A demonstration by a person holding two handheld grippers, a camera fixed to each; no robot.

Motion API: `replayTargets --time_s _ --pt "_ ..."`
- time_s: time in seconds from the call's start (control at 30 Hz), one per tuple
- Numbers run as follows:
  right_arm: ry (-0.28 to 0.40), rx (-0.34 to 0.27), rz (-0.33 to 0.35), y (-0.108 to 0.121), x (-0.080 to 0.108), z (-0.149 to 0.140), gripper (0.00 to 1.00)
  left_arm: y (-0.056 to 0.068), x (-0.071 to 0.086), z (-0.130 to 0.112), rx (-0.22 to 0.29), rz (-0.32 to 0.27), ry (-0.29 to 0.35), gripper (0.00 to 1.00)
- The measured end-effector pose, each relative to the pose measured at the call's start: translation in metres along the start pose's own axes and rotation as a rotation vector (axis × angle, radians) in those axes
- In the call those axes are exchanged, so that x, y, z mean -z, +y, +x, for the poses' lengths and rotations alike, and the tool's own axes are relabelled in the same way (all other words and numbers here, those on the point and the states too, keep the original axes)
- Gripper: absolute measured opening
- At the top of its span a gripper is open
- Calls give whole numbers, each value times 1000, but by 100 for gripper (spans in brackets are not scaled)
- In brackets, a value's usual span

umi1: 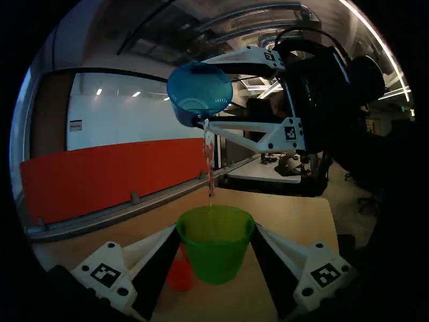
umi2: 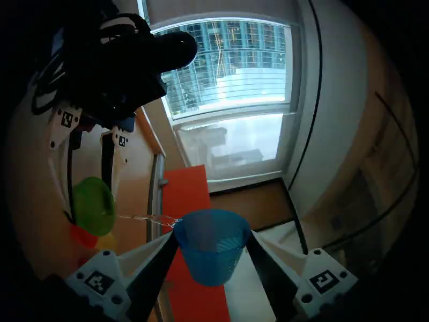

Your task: Pour water

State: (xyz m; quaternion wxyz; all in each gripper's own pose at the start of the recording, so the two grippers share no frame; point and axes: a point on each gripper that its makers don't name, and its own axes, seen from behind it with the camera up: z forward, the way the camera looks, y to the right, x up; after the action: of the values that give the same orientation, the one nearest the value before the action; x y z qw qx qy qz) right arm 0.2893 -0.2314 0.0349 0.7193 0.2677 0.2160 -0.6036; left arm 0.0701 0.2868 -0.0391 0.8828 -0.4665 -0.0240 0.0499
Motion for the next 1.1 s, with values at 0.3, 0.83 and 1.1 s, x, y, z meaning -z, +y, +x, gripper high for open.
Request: replayTargets --time_s 0.3,0.83,1.1 --pt "11 34 -9 6 0 4 90 -1 -1 0 2 1 2 87" --pt "17 120 -11 12 -1 10 91 -1 -1 0 5 3 5 87" --pt "20 171 -11 11 -1 14 91 0 -1 0 3 3 5 87"
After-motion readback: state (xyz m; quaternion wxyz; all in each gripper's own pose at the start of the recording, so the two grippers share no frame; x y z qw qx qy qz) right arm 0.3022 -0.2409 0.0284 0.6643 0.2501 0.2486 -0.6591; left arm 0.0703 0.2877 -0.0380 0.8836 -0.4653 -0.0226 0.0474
